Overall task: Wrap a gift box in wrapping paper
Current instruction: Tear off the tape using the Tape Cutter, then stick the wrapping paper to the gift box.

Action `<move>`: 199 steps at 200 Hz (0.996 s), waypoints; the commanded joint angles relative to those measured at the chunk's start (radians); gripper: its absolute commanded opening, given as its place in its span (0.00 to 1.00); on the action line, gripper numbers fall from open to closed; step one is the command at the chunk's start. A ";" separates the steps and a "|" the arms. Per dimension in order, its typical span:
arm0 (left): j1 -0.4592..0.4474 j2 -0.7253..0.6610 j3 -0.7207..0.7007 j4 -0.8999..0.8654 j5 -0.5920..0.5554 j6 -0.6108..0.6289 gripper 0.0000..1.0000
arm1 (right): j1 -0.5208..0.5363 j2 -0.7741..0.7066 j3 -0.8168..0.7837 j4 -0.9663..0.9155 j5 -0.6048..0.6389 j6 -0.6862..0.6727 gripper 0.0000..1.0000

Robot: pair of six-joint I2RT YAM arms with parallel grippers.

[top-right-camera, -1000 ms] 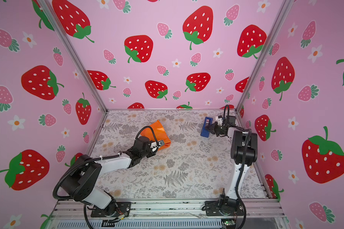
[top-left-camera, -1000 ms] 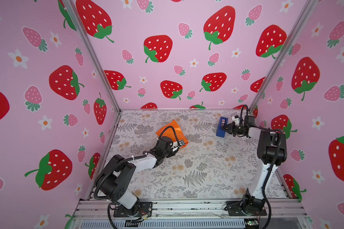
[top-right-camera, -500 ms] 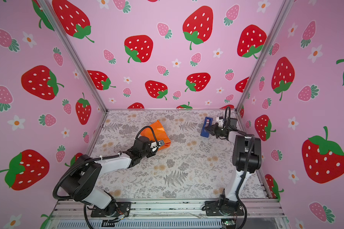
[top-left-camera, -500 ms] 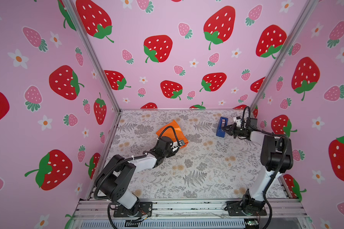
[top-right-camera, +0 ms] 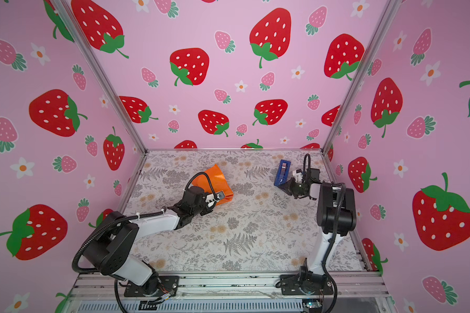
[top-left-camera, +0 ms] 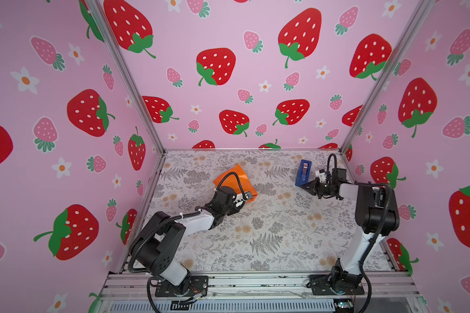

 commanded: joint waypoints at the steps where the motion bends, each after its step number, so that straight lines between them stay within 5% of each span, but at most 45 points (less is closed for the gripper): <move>1: 0.008 0.030 -0.002 -0.130 0.006 0.005 0.37 | 0.026 0.010 0.022 -0.217 0.251 -0.120 0.00; 42: 0.010 0.037 0.000 -0.135 0.011 0.005 0.37 | 0.042 -0.037 0.028 -0.285 0.464 -0.154 0.00; 65: 0.009 0.038 -0.002 -0.129 0.014 0.001 0.37 | 0.048 -0.146 -0.016 -0.183 0.349 -0.138 0.00; 84: 0.009 0.042 -0.001 -0.133 0.015 0.000 0.36 | 0.062 -0.212 -0.058 -0.082 0.125 -0.122 0.00; 116: 0.009 0.049 0.012 -0.158 0.035 0.000 0.36 | 0.191 -0.191 -0.072 -0.032 -0.128 -0.118 0.00; 199: 0.012 0.045 0.004 -0.142 0.031 -0.006 0.35 | 0.569 -0.077 -0.129 0.623 -0.237 0.315 0.00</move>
